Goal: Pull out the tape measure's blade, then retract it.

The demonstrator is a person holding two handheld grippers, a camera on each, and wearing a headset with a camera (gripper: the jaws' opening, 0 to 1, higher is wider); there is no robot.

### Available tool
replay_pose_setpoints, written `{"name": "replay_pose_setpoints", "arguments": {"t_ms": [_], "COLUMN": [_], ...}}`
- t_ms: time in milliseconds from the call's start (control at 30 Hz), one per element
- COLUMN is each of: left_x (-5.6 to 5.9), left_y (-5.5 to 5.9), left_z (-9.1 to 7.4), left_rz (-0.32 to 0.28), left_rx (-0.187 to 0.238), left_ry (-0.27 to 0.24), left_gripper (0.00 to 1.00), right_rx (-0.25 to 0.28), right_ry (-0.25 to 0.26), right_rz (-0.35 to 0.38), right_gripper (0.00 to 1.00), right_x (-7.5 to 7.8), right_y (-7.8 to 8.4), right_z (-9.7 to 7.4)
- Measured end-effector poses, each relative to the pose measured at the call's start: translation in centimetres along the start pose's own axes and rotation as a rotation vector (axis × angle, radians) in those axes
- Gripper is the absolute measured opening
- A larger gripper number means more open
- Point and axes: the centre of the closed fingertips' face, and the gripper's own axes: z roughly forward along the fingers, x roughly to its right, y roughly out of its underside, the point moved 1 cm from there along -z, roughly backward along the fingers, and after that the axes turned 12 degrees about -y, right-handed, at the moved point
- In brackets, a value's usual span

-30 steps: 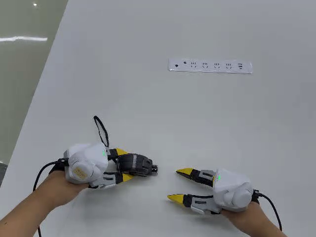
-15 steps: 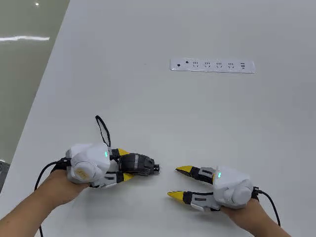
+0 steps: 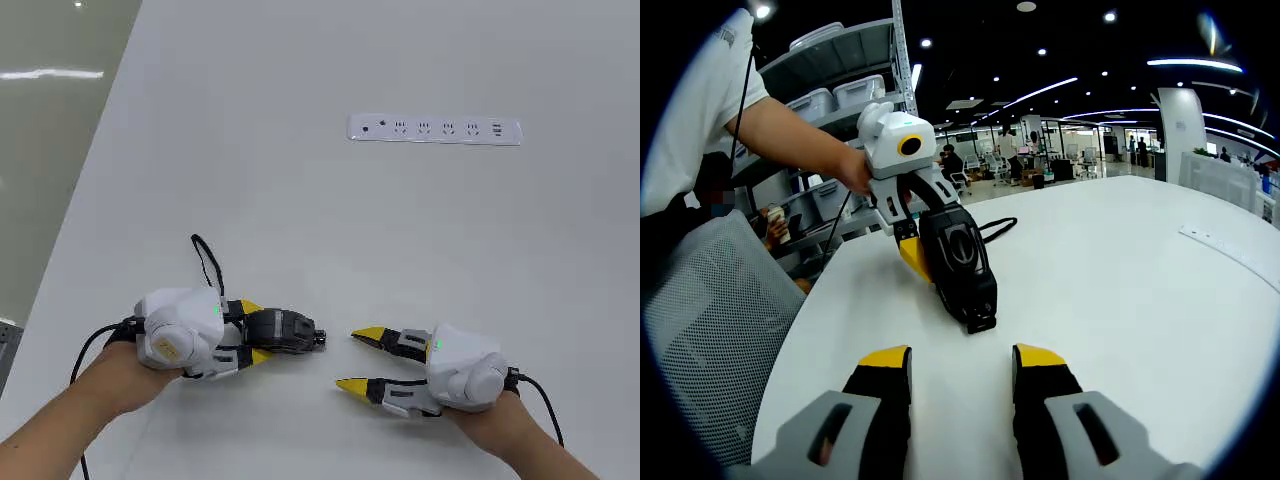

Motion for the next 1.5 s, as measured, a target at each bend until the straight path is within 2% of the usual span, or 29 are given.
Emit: {"name": "replay_pose_setpoints", "arguments": {"t_ms": [767,1500], "left_x": [0.0,0.0], "left_y": [0.0,0.1], "left_z": [-0.1,0.0], "left_rz": [0.020,0.050], "left_rx": [-0.008,-0.014], "left_ry": [0.018,0.045], "left_gripper": [0.28,0.28], "right_rx": [-0.002,-0.024], "right_ry": [-0.055,-0.099], "right_rz": [-0.053,-0.089], "right_gripper": [0.34,0.28], "right_x": [1.0,1.5], "right_y": [-0.9,-0.8], "right_z": [1.7,3.1]}}
